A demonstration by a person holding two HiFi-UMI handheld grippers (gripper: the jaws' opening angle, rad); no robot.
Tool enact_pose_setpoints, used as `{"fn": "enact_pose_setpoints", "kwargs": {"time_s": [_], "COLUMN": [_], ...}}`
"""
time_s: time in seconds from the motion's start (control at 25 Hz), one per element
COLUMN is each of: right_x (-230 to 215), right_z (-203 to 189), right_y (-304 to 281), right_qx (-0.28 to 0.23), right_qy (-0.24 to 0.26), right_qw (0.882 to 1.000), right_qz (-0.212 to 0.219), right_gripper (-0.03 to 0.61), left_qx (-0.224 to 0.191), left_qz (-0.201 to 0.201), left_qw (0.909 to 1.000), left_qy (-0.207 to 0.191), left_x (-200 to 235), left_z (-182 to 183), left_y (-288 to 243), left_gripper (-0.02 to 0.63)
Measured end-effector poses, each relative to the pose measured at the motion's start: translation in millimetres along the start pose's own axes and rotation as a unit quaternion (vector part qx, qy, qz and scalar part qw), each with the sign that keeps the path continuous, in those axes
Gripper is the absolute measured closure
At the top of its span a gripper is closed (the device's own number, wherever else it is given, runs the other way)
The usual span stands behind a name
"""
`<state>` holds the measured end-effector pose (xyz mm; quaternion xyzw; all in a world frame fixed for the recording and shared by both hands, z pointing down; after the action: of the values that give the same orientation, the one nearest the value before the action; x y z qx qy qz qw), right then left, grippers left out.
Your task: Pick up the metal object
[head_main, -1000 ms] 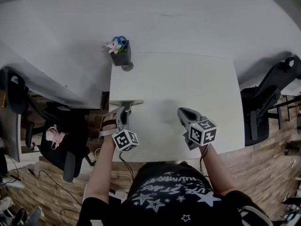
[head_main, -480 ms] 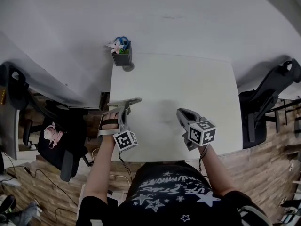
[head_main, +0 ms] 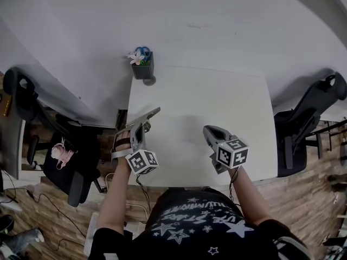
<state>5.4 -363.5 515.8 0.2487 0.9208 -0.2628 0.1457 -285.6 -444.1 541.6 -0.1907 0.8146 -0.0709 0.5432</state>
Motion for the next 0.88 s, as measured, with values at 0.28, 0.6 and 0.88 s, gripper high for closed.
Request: {"fn": "enact_pose_setpoints", "kwargs": {"time_s": [0.28, 0.6, 0.88], "right_x": [-1, -8, -14], "right_z": [5, 3, 0], "right_y": [15, 50, 87], "right_qx": [-0.003, -0.003, -0.002], "right_qy": [0.015, 0.029, 0.043], "right_qw": [1.0, 0.998, 0.995], "right_qz": [0.025, 0.062, 0.092], "right_gripper": [0.529, 0.529, 0.529], "left_qx": [0.02, 0.051, 0.079], "left_qz": [0.007, 0.011, 0.014], "left_qw": [0.9907, 0.9638, 0.9315], "left_qy": [0.135, 0.262, 0.355], "left_x": [23, 25, 6], "left_z": [22, 52, 75], "left_y": [29, 80, 128], "left_gripper": [0.586, 0.586, 0.587]}}
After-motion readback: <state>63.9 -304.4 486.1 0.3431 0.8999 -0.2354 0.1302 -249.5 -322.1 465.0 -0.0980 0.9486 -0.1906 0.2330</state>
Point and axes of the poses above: the fingertips, and each gripper's own axes: y backward along the fingers, x to its left, z out of its top, the point moved 10 cm from there along y, backward along the fingers, and after that the axes turned 11 degrees about z, right-handed, at the moved point
